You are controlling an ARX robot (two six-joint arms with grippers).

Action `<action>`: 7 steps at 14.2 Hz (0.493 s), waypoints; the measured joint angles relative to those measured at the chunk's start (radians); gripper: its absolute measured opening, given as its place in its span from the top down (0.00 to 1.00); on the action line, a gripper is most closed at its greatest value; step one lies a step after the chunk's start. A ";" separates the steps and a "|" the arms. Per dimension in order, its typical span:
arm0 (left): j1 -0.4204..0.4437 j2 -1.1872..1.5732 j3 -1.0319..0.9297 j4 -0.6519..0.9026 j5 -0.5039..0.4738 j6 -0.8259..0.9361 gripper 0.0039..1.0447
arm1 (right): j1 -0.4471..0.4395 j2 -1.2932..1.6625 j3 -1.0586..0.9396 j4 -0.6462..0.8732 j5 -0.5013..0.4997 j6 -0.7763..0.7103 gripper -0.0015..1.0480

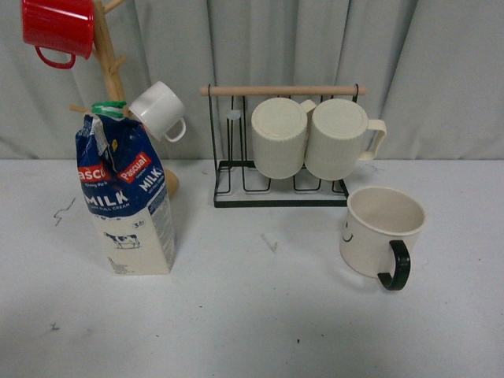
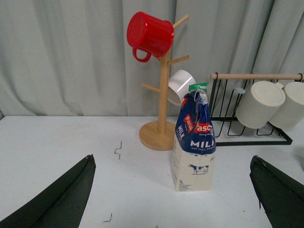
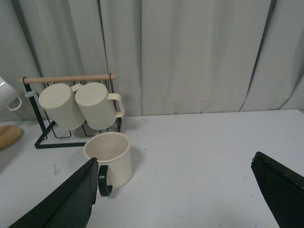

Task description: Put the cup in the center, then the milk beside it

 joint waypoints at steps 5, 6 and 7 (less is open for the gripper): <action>0.000 0.000 0.000 0.000 0.000 0.000 0.06 | 0.000 0.000 0.000 0.000 0.000 0.000 0.06; 0.000 0.000 0.000 0.000 0.000 0.000 0.06 | 0.000 0.000 0.000 0.000 0.000 0.000 0.06; 0.000 0.000 0.000 0.000 0.000 0.000 0.06 | 0.000 0.000 0.000 0.000 0.000 0.000 0.06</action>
